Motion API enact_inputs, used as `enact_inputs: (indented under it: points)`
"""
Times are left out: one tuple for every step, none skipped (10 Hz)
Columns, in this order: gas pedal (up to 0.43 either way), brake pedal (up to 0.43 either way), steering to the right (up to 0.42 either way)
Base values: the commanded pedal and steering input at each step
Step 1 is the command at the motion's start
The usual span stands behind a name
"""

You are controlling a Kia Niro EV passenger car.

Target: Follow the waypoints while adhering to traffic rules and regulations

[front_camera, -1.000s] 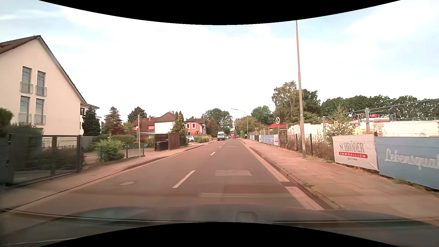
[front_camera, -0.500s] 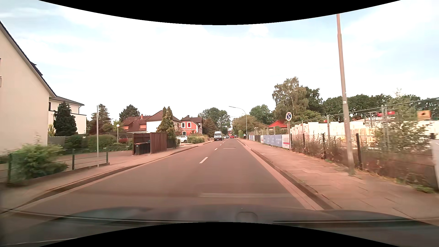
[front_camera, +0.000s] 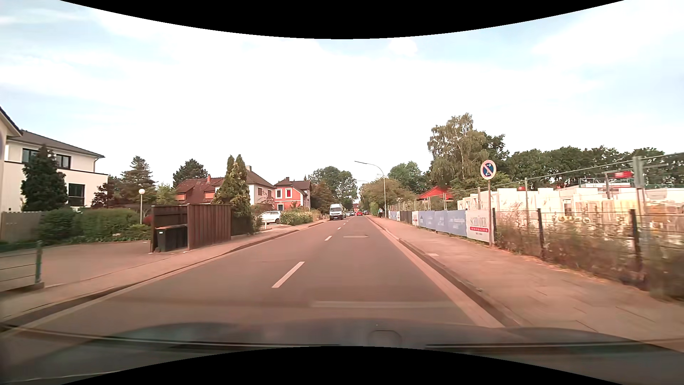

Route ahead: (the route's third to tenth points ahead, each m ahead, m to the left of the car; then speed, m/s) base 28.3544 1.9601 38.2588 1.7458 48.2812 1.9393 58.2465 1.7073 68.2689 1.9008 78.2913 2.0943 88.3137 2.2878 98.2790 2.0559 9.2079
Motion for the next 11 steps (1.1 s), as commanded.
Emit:
enact_inputs:
  points:
    - [0.260, 0.000, 0.000]
    - [0.228, 0.000, 0.000]
    - [0.209, 0.000, 0.000]
    - [0.209, 0.000, 0.002]
    - [0.209, 0.000, 0.003]
    - [0.209, 0.000, 0.003]
    - [0.220, 0.000, 0.003]
    - [0.220, 0.000, 0.001]
    - [0.220, 0.000, 0.000]
    - [0.220, 0.000, -0.001]
    - [0.228, 0.000, -0.001]
